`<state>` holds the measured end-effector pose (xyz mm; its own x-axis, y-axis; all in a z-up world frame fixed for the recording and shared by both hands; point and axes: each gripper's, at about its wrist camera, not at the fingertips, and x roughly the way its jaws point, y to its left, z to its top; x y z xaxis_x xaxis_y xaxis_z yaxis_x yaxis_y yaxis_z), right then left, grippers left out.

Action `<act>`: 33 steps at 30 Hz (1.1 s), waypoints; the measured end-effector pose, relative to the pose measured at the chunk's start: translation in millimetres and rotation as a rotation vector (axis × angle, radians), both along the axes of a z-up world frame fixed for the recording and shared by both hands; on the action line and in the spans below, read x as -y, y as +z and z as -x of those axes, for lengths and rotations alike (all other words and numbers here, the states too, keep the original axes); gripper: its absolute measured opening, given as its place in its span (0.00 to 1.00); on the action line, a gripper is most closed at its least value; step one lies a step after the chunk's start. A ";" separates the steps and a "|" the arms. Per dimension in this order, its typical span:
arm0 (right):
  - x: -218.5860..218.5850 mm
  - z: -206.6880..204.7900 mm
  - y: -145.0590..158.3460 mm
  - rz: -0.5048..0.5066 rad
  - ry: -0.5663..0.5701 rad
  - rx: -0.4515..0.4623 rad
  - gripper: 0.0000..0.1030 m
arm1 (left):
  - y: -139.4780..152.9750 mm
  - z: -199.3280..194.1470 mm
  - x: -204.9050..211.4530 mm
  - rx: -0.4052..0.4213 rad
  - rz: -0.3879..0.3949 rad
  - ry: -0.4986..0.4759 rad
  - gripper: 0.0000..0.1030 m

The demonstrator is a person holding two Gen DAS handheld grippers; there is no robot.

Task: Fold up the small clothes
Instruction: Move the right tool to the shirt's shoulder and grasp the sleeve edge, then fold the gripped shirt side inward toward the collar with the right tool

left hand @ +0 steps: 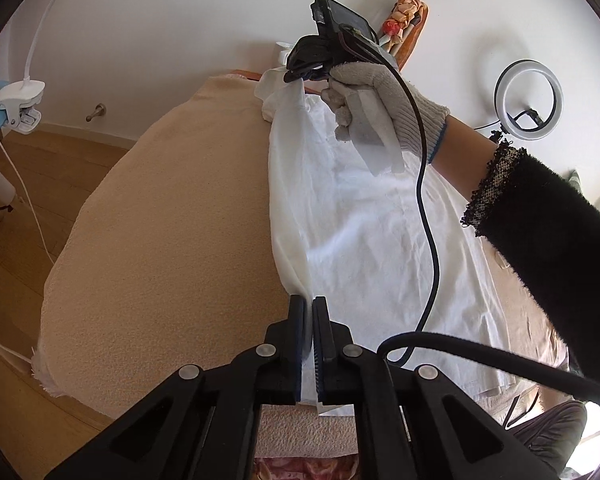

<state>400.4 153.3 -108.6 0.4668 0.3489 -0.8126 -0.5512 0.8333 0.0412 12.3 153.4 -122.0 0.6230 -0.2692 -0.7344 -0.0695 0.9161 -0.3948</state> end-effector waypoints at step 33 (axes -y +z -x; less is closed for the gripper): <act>206.5 -11.8 0.9 -0.169 -0.253 -0.213 0.52 | -25.4 -30.2 133.0 -0.070 -0.132 -0.337 0.01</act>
